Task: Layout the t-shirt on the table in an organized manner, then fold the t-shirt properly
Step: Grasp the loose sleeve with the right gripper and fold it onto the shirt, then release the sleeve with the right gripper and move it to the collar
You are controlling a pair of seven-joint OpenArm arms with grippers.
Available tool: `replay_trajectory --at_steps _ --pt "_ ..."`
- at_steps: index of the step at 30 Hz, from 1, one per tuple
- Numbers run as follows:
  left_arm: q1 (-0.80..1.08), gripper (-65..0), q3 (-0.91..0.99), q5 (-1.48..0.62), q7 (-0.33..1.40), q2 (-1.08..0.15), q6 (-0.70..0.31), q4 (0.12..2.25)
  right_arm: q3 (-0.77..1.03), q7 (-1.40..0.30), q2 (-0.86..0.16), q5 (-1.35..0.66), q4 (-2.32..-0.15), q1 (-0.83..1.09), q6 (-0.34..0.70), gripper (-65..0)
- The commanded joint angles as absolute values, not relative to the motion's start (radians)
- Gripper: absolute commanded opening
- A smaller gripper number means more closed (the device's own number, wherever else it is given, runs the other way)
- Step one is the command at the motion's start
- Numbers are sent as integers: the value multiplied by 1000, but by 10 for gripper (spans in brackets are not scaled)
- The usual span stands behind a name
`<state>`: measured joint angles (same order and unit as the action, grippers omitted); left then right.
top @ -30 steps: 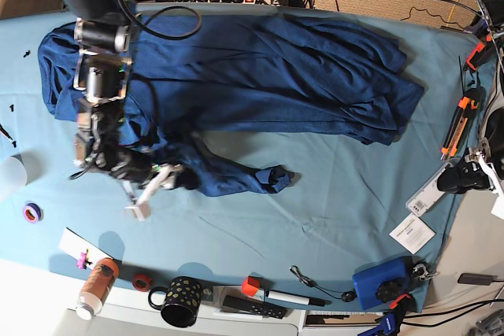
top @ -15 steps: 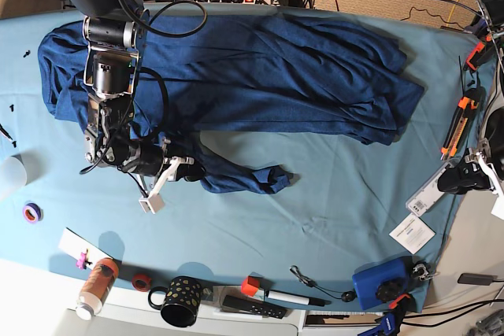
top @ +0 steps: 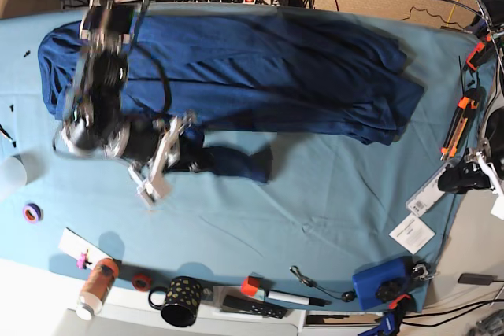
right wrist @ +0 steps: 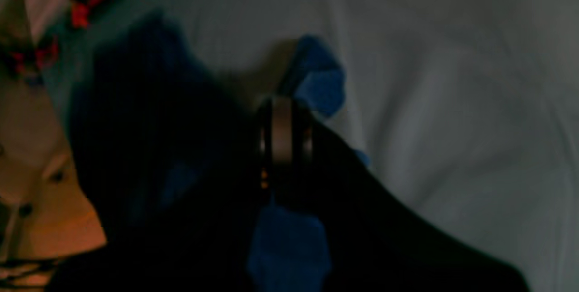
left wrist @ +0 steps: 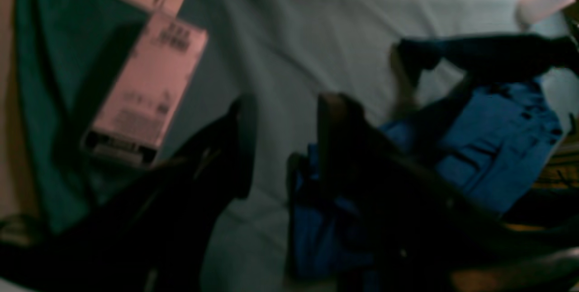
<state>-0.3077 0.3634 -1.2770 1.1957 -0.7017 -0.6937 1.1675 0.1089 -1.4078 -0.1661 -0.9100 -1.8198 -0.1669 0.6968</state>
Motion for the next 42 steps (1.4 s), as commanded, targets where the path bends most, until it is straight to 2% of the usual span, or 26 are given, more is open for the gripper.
replay_trajectory --at_steps 1,10,15,21,26,35,42 --pt "-330 -417 372 -1301 1178 -729 -698 1181 112 -1378 -174 -922 -1884 -154 698 -650" --pt "-330 -417 372 -1302 1178 -728 -698 1181 112 -1381 -175 -922 -2271 202 698 -650" --pt "-330 -417 372 -1301 1181 -729 -698 1181 112 -1380 -174 -918 -2356 316 698 -650" --pt "-330 -417 372 -1302 1181 -728 -698 1181 110 -1362 -168 -919 -2356 354 693 -650" --pt "-330 -417 372 -1302 1181 -728 -698 1181 110 -1308 -96 -904 -2356 354 691 -650" --pt "-330 -417 372 -1302 1181 -715 -698 1181 110 -1178 9 -747 -2356 352 692 -650" --pt "-329 -417 372 -1301 1184 -650 -698 1181 -41 -1065 8 -634 -2338 349 680 -650"
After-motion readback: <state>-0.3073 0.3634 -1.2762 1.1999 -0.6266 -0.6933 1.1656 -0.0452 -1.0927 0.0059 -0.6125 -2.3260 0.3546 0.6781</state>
